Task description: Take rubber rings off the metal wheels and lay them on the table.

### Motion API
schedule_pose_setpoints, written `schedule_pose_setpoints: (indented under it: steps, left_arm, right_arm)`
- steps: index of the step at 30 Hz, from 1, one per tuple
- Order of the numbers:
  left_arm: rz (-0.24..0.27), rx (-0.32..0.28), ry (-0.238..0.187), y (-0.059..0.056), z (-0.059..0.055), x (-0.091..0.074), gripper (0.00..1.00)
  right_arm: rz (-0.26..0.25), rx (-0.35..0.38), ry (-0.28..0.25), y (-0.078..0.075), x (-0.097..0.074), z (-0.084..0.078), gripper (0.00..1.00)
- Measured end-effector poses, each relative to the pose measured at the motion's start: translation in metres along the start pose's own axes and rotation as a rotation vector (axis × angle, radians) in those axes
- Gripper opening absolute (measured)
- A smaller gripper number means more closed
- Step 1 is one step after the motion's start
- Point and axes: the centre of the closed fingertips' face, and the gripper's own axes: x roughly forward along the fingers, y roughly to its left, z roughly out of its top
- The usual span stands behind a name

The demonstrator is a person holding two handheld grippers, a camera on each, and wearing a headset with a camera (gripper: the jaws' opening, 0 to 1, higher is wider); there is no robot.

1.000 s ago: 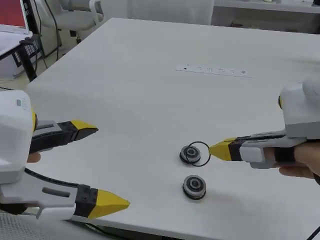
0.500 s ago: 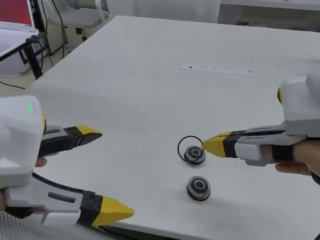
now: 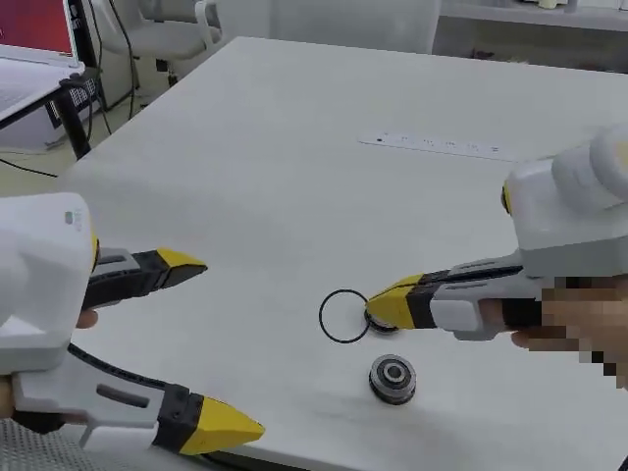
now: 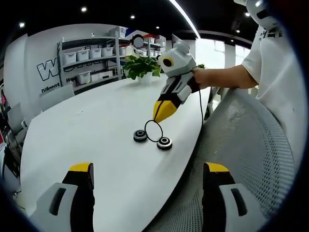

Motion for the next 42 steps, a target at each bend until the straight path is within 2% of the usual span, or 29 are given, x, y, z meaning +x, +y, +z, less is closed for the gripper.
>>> schedule_pose_setpoints:
  steps: [7, 12, 14, 18, 29, 35, 42]
  left_arm:
    - [-0.002, 0.004, -0.037, 0.004, 0.013, -0.008, 0.92]
    - [0.013, 0.013, -0.046, 0.006, 0.017, -0.011, 0.92]
    - [0.013, 0.015, -0.051, 0.006, 0.018, -0.012, 0.91]
    - [0.02, 0.02, -0.047, 0.005, 0.018, -0.012, 0.91]
    - [0.029, 0.022, -0.053, 0.005, 0.019, -0.014, 0.91]
    - [0.027, 0.025, -0.045, 0.003, 0.017, -0.013, 0.9]
    - [0.004, 0.029, -0.037, 0.0, 0.018, -0.008, 0.9]
  right_arm:
    - [0.015, -0.045, 0.081, 0.001, 0.015, -0.012, 0.0]
    - [0.024, -0.077, 0.129, 0.002, 0.027, -0.021, 0.0]
    - [0.03, -0.093, 0.164, 0.001, 0.035, -0.027, 0.0]
    - [0.028, -0.101, 0.188, -0.003, 0.045, -0.034, 0.0]
    - [-0.022, -0.103, 0.28, -0.022, 0.063, -0.06, 0.0]
    - [-0.053, -0.122, 0.301, -0.029, 0.063, -0.064, 0.02]
    - [-0.071, -0.12, 0.279, -0.036, 0.048, -0.06, 0.09]
